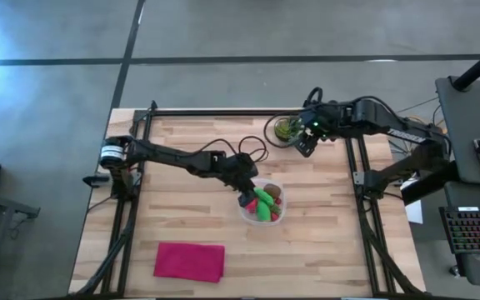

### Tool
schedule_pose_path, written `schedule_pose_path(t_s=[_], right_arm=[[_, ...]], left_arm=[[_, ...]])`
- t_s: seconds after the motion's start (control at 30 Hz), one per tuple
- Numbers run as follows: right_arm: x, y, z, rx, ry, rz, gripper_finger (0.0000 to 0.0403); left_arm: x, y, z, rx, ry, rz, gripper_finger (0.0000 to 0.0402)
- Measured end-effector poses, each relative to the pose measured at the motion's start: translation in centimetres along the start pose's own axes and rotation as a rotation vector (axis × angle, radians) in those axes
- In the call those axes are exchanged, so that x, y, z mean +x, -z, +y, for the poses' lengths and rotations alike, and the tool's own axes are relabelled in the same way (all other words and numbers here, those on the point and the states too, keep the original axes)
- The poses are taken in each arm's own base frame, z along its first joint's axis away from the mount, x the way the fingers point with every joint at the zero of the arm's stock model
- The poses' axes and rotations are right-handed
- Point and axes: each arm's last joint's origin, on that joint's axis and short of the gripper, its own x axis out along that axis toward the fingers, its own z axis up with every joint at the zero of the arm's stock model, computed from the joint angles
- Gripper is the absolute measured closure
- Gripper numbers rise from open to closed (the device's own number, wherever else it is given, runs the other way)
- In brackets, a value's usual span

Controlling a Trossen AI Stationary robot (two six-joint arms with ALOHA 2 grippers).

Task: Pick and placing Produce into tupperware
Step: Return to Home Position

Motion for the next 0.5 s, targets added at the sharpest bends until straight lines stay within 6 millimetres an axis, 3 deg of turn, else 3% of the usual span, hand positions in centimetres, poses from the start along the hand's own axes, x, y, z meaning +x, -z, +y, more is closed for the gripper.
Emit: schedule_pose_path(t_s=[0.13,0.5], right_arm=[[-1.1,0.5,-0.6,-0.004,-0.010,-0.025,0.0161],[-4.2,1.8,-2.5,-0.034,-0.045,-0.126,0.0161]], left_arm=[[-1.7,-1.1,-1.0,-0.015,0.014,-0.017,0.0165],[-12.4,-3.4,-4.0,-0.060,0.031,-0.292,0.0162]])
